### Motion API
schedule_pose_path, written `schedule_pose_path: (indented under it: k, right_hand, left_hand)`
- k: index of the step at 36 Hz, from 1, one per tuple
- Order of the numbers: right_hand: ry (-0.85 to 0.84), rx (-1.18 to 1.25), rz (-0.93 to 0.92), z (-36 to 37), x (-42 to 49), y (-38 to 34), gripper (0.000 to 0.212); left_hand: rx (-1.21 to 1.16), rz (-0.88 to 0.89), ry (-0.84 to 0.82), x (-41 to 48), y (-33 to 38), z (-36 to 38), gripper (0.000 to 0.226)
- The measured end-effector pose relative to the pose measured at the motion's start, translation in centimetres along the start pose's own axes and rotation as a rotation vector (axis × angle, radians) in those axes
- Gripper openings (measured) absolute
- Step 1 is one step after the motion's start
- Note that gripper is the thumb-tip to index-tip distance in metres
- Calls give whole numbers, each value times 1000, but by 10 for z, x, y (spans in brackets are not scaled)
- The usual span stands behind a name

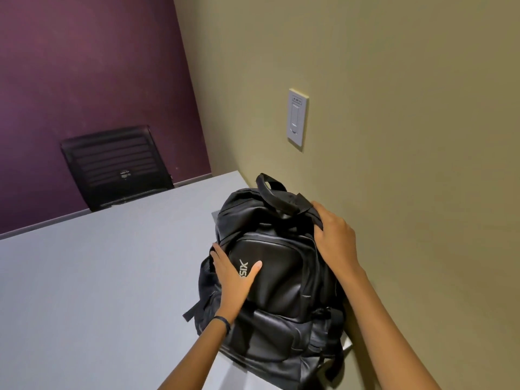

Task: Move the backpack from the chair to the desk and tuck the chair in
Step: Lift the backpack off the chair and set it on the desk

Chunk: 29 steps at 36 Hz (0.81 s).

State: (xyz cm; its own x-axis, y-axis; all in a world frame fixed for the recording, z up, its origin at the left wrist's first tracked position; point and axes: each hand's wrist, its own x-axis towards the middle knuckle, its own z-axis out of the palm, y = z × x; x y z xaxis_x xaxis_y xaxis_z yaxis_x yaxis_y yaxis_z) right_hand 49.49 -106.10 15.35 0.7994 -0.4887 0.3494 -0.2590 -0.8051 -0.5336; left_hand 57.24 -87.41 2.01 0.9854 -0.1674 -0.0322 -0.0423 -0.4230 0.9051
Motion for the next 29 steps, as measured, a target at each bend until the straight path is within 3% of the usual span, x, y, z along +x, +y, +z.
schedule_pose_path:
  k: [12,22,29]
  right_hand:
    - [71,-5,45,-8,-15,10,58]
    - [113,-68,103,1,-29,13,51]
    - [155,-109,125,10,-23,15,52]
  left_hand:
    - [3,84,-169,66,19,30,126]
    - [37,75,-411,106,34,35,128]
    - [45,84,-393,108,25,37,125]
